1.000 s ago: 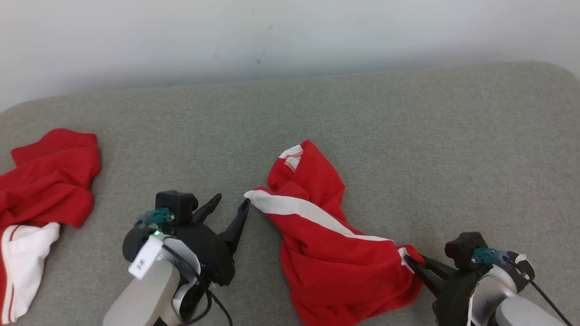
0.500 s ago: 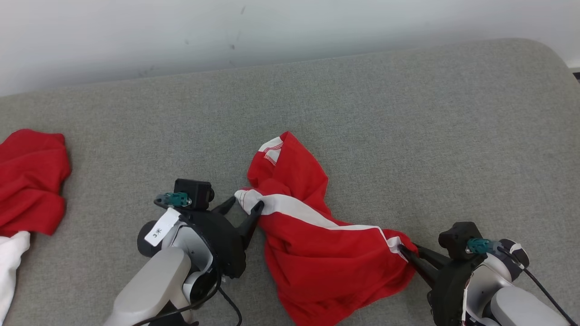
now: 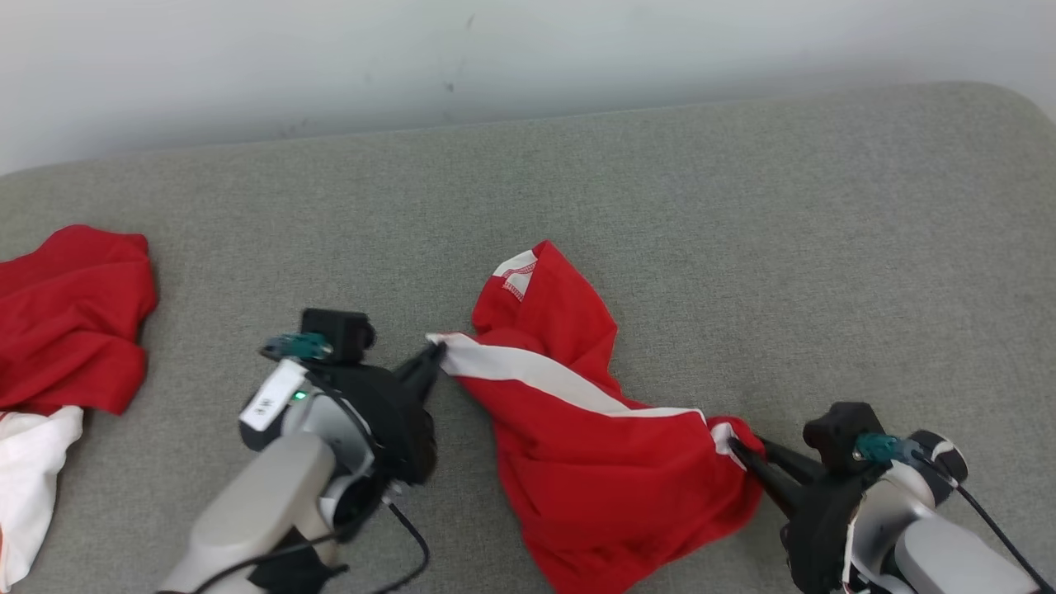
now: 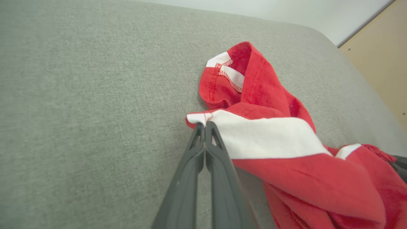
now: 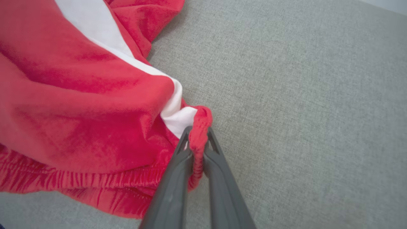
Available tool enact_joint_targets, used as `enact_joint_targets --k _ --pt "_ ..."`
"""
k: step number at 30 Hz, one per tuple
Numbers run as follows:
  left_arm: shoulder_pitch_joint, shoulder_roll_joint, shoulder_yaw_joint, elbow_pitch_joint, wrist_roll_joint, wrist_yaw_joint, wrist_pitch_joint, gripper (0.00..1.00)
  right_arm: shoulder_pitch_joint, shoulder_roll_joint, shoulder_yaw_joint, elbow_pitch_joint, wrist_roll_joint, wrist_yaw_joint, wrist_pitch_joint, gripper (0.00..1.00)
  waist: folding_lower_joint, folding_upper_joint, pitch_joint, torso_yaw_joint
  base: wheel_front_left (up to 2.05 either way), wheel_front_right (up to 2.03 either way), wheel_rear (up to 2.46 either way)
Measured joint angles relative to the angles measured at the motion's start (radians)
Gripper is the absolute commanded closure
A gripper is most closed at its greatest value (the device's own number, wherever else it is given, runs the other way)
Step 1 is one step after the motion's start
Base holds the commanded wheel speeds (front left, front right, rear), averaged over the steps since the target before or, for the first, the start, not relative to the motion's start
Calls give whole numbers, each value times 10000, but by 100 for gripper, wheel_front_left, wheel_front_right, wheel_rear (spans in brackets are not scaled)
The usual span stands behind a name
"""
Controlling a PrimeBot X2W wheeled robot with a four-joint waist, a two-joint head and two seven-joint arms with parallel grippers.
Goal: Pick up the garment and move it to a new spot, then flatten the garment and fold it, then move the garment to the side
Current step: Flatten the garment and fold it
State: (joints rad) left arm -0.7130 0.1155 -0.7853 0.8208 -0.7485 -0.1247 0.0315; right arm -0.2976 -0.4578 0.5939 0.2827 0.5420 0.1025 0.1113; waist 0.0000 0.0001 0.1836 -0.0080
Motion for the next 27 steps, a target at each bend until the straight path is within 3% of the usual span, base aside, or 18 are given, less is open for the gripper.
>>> enact_joint_targets --k 4,10,17,21,27 --pt "-232 407 351 82 -301 0 -481 100 -695 27 92 8 -303 35 -209 100 0 0 -36 101 0 0 0" --pt "-1149 1095 882 138 -364 0 -1310 100 -3324 132 213 169 -999 134 -529 100 0 0 -111 197 0 0 0" --pt "-1985 1156 1384 -40 -280 0 -2600 100 -5874 128 270 761 -1601 209 -1488 100 0 -2 -248 512 0 0 0" --pt "-1420 1103 1208 -286 -130 0 -2706 100 -5681 230 690 1287 -1542 219 -1887 100 0 -2 -409 687 0 0 0" --pt "1048 1026 911 -514 -96 123 -2759 100 -3723 364 1613 1367 -763 222 -2474 100 0 -1 -677 777 0 0 0"
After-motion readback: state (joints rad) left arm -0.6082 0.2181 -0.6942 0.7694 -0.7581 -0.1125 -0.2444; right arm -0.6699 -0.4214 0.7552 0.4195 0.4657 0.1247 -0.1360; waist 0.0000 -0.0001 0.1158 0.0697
